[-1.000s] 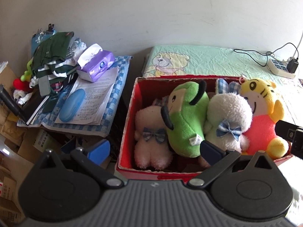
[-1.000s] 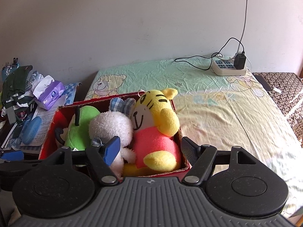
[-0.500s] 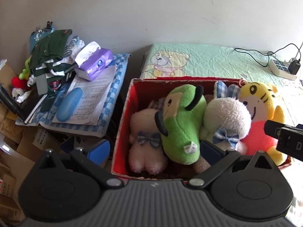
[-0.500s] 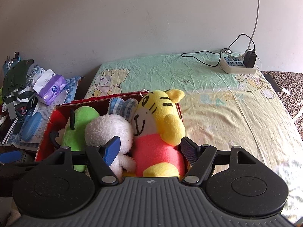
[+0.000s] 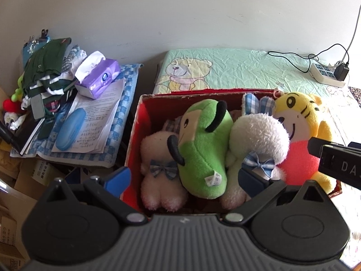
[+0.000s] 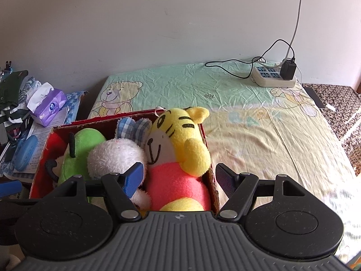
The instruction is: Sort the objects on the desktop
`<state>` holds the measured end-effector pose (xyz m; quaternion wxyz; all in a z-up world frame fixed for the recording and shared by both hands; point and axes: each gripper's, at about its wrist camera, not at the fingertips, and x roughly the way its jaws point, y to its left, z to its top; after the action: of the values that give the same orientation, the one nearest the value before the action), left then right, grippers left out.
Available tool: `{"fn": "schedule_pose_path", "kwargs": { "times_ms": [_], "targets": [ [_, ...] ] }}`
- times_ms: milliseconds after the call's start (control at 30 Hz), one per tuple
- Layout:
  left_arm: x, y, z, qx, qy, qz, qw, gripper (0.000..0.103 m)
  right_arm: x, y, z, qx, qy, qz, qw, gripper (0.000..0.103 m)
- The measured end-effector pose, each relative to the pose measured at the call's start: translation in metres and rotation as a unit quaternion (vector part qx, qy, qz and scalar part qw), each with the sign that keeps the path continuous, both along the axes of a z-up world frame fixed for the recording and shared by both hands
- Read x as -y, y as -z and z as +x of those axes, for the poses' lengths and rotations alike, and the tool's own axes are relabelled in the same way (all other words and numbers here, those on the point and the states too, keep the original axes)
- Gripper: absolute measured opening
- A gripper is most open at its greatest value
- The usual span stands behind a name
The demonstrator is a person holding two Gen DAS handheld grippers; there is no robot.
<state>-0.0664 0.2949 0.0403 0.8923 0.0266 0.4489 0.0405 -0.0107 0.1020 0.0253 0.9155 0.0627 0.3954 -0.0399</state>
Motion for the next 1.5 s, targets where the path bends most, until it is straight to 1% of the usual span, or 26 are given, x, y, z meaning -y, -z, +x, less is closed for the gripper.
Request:
{"fn": "schedule_pose_path", "kwargs": {
  "times_ms": [200, 300, 367, 700, 967, 1100, 1500],
  "targets": [
    [-0.002, 0.001, -0.004, 0.007, 0.001, -0.001, 1.0000, 0.102, -0.004, 0.002, 0.000, -0.002, 0.006, -0.001, 1.000, 0.074],
    [-0.005, 0.000, -0.005, 0.010, 0.001, -0.010, 0.9999, 0.102, -0.007, 0.002, -0.001, -0.003, 0.006, -0.001, 1.000, 0.074],
    [-0.005, 0.000, -0.006, 0.011, 0.000, -0.007, 0.9999, 0.102, -0.007, 0.002, -0.001, -0.002, 0.006, -0.002, 1.000, 0.074],
    [-0.004, -0.001, -0.006, -0.009, 0.005, 0.004, 0.9999, 0.102, -0.012, 0.002, -0.008, -0.001, 0.006, 0.002, 1.000, 0.074],
    [-0.008, -0.002, -0.015, -0.006, 0.012, -0.008, 0.9999, 0.102, -0.014, 0.002, -0.017, -0.001, 0.007, 0.005, 1.000, 0.074],
    [-0.006, -0.002, -0.020, -0.004, 0.009, -0.003, 0.9999, 0.102, -0.015, 0.002, -0.022, -0.002, 0.007, 0.008, 1.000, 0.074],
    [-0.002, -0.001, -0.041, -0.010, 0.017, -0.013, 0.9997, 0.102, -0.019, -0.001, -0.039, 0.003, 0.000, 0.003, 1.000, 0.074]
  ]
}}
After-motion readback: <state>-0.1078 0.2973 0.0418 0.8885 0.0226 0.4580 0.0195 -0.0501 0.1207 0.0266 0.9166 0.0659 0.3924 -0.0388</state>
